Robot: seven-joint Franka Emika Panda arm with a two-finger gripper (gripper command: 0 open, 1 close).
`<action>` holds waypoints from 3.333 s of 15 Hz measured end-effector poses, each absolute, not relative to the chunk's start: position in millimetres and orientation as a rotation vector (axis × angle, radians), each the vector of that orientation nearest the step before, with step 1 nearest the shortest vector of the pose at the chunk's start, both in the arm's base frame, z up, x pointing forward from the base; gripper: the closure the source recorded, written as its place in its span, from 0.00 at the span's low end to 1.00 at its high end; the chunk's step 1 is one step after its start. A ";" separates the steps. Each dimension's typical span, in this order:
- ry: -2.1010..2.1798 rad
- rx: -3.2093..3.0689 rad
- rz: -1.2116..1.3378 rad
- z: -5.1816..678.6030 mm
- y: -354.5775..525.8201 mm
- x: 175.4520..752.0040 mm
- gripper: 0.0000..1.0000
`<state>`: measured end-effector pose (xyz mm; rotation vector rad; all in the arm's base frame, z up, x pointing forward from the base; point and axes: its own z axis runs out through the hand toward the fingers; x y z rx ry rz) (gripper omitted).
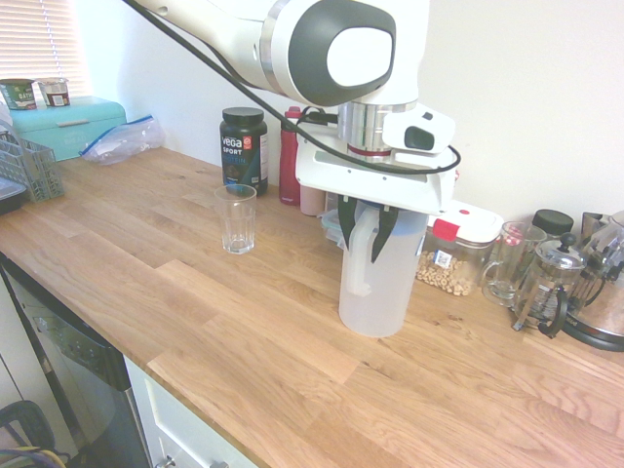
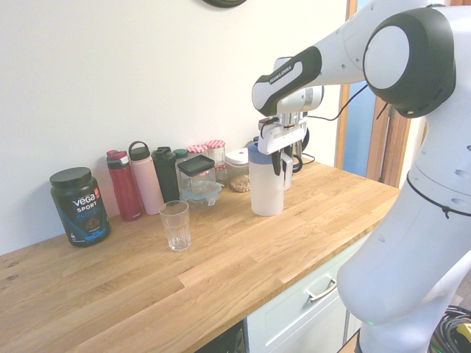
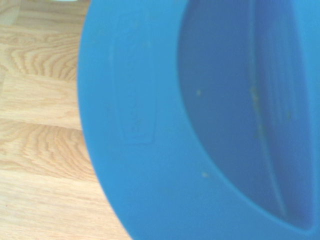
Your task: Pour me some water
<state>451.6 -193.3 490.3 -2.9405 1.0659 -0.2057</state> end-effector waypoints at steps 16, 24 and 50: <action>0.558 -3.063 -0.438 617.9 -103.2 413.9 1.00; -0.112 -3.370 -0.345 589.9 21.8 434.9 1.00; -1.034 -4.008 -0.124 506.5 128.9 491.1 1.00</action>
